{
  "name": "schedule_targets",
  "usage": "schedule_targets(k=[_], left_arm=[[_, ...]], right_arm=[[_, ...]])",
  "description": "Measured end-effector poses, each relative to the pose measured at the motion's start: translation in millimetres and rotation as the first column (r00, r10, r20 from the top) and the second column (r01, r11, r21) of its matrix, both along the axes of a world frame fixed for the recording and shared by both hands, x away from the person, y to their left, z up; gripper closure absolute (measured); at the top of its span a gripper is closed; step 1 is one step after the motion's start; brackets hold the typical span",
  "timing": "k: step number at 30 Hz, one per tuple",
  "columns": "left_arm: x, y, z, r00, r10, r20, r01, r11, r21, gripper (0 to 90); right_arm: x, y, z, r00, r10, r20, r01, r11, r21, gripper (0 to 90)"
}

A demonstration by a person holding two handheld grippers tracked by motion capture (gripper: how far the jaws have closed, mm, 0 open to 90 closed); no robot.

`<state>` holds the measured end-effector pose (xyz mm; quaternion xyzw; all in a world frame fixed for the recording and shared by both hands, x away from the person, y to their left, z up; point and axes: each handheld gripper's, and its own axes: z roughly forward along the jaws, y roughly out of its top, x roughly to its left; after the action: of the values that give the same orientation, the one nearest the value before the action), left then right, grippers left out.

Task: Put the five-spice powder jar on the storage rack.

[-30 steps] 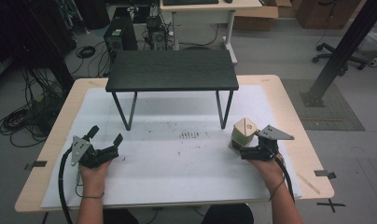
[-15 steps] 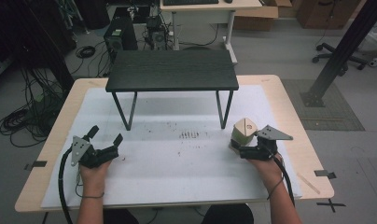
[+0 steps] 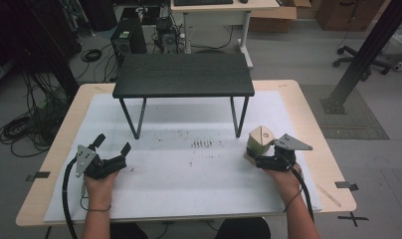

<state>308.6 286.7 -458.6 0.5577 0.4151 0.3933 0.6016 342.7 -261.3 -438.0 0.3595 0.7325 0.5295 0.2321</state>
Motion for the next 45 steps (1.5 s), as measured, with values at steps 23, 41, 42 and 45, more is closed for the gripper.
schedule_targets(k=[23, 41, 42, 45], left_arm=[[0.0, 0.2, 0.0, 1.0000, -0.002, 0.000, 0.002, 1.0000, 0.000, 0.4], [-0.2, 0.3, 0.1, 1.0000, -0.001, 0.001, 0.001, 1.0000, 0.000, 0.4], [-0.2, 0.3, 0.2, 1.0000, -0.002, 0.002, 0.002, 1.0000, 0.000, 0.4], [-0.2, 0.3, 0.2, 1.0000, -0.001, 0.002, 0.001, 1.0000, 0.000, 0.4]], right_arm=[[-0.9, -0.8, -0.9, 0.9998, -0.016, 0.011, 0.016, 0.9998, -0.011, 28.7], [-1.4, -1.3, -3.3, 0.9995, -0.019, 0.024, 0.019, 0.9998, 0.005, 29.3], [-1.4, -1.5, -3.6, 0.9995, -0.017, 0.027, 0.017, 0.9998, 0.005, 29.3], [-1.3, -1.6, -3.6, 0.9994, -0.015, 0.030, 0.015, 0.9999, 0.003, 29.4]])
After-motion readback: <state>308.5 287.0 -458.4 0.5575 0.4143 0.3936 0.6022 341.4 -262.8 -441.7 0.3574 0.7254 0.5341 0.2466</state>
